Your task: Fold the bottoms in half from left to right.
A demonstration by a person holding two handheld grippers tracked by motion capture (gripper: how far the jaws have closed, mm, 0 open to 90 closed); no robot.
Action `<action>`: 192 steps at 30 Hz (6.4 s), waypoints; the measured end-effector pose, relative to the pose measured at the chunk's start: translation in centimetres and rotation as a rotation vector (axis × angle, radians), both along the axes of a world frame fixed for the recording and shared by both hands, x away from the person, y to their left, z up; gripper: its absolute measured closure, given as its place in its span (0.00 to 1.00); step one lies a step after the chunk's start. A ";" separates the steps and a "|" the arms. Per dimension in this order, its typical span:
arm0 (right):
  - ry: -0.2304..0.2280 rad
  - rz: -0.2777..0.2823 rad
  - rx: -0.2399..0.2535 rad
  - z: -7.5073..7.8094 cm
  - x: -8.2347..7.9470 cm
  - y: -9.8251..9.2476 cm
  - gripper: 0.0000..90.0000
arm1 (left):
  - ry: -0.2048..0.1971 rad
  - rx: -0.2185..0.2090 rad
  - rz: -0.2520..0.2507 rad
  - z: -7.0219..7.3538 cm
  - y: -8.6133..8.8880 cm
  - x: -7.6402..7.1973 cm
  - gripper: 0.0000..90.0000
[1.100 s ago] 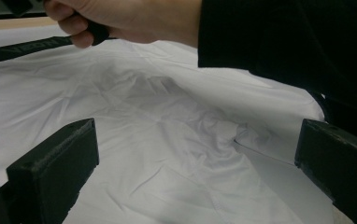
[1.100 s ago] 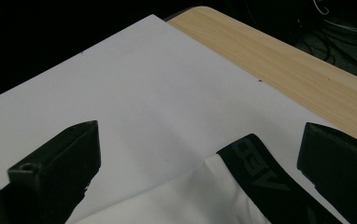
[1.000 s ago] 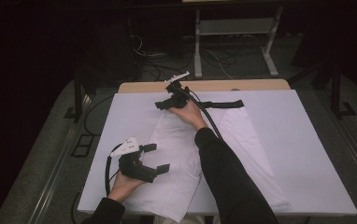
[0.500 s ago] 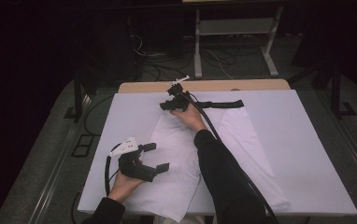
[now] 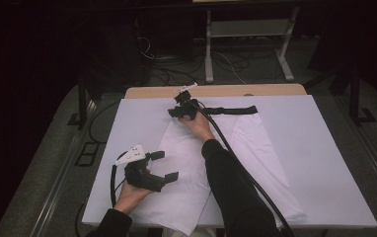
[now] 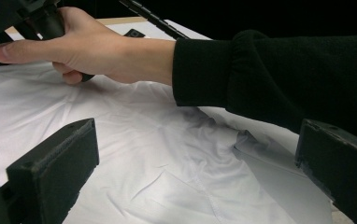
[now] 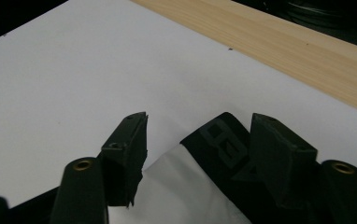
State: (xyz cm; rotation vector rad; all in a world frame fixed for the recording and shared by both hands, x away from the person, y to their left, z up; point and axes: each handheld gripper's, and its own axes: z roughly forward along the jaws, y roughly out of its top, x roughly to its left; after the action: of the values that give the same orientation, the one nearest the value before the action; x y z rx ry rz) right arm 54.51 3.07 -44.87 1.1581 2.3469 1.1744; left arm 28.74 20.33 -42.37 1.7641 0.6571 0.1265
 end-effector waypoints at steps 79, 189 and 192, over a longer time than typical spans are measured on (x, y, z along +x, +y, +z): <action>-0.078 0.019 0.080 2.9 -5.9 -3.3 0.95 | 0.251 0.220 0.139 0.2 6.4 -3.0 0.00; -0.062 -0.049 0.210 6.1 -4.1 -10.6 0.95 | 0.257 0.239 -0.344 3.1 1.6 -7.1 0.97; -0.067 -0.045 0.210 6.3 -4.2 -10.8 0.95 | 0.249 0.240 -0.365 3.3 0.9 -7.1 0.97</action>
State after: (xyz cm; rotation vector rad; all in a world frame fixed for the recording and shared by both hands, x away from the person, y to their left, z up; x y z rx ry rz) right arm 50.30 -7.74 -38.58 1.2096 2.1785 1.4477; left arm 21.65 21.26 -39.08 2.1239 0.4997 -0.2790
